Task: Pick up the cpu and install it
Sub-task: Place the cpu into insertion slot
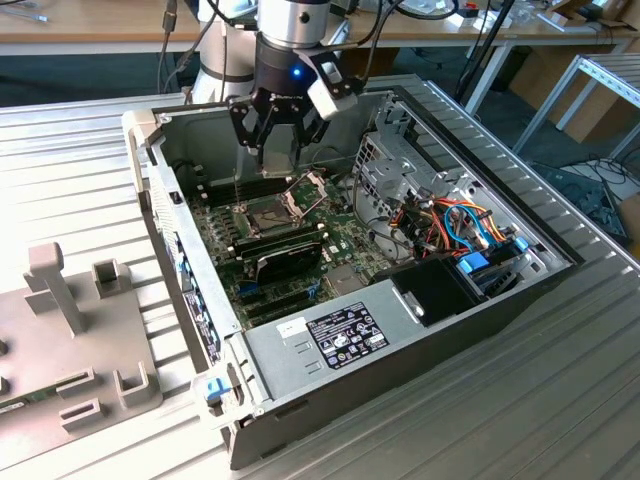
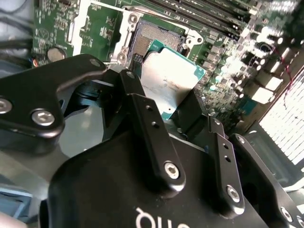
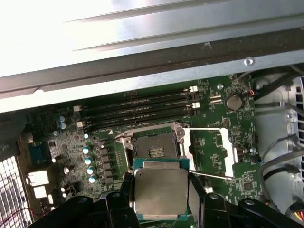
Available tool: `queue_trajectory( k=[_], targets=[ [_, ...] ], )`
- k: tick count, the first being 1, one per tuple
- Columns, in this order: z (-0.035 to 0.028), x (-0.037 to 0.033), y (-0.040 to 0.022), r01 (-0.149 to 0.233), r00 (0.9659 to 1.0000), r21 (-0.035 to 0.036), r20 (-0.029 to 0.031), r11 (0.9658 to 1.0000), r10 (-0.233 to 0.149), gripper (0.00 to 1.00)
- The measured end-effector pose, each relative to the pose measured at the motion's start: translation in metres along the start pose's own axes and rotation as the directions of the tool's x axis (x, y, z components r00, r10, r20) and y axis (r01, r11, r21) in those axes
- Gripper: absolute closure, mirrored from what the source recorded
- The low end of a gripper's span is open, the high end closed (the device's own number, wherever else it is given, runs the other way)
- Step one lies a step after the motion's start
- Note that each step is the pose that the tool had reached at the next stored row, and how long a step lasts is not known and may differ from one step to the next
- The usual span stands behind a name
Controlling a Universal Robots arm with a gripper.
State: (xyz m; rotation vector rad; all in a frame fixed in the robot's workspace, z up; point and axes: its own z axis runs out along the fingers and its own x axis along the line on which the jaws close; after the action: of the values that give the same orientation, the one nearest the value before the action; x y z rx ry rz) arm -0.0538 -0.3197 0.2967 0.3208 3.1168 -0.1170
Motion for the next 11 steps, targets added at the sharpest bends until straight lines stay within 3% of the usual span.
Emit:
queue_trajectory(
  k=[3, 5, 9, 11],
  targets=[
    [0.0006, 0.0000, 0.0000, -0.058, 0.9983, 0.0009, -0.0043, 0.9983, 0.058, 0.45],
    [0.0010, 0.0000, 0.0001, -0.102, 0.9948, 0.0018, -0.0075, 0.9948, 0.102, 0.45],
    [0.0018, 0.0000, 0.0001, -0.199, 0.9798, 0.0042, -0.0144, 0.9799, 0.199, 0.45],
    [0.0021, 0.0000, 0.0001, -0.255, 0.9668, 0.0061, -0.0184, 0.9669, 0.255, 0.45]
  ],
)
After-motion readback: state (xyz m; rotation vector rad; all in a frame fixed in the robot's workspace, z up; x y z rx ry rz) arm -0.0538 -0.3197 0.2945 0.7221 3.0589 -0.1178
